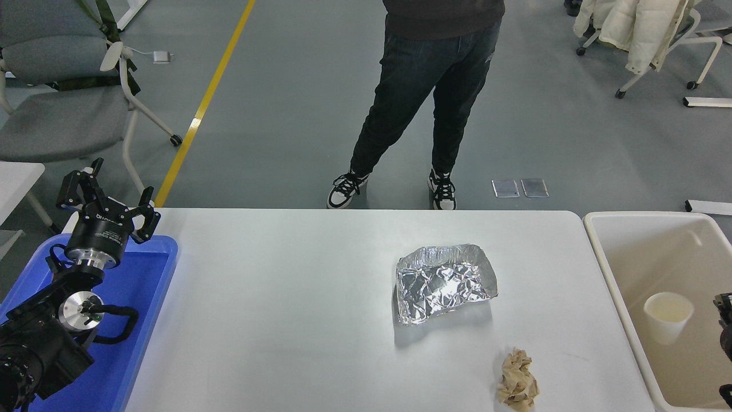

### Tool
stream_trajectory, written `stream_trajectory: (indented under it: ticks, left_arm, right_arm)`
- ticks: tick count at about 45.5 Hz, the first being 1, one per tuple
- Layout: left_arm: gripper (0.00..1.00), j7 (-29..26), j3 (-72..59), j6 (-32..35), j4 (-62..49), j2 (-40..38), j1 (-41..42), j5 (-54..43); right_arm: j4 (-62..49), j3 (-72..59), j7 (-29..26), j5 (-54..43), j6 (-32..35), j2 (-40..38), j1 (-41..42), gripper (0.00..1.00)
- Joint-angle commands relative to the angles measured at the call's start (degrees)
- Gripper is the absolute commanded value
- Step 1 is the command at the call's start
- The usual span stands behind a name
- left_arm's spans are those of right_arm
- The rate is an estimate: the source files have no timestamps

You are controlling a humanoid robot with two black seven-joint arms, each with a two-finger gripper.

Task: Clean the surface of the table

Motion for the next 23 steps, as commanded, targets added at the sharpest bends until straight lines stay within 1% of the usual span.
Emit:
stream_trajectory:
  ticks: [1, 10, 15, 19, 23]
  left_arm:
    - [1.0, 0.0, -0.02, 0.08, 0.04, 0.0, 0.0, 0.06]
    - [1.0, 0.0, 0.07, 0.17, -0.05, 0.0, 0.0, -0.03]
    - [1.0, 0.0, -0.02, 0.08, 0.04, 0.0, 0.0, -0.03]
    - [1.0, 0.0, -0.02, 0.17, 0.04, 0.0, 0.0, -0.03]
    - [1.0, 0.0, -0.02, 0.17, -0.05, 0.0, 0.0, -0.03]
  right_arm:
    - [-0.01, -0.14, -0.09, 1.86, 0.06, -0.24, 0.15, 1.0]
    - [0.08, 0.04, -0.09, 14.6, 0.32, -0.24, 0.24, 1.0]
    - [0.08, 0.04, 0.0, 21.63, 0.41, -0.15, 2.0, 1.0]
    - [0.17, 0.13, 0.0, 24.71, 0.41, 0.03, 3.05, 1.0]
    - [1.66, 0.91, 0.0, 25.42, 0.84, 0.11, 4.54, 1.0]
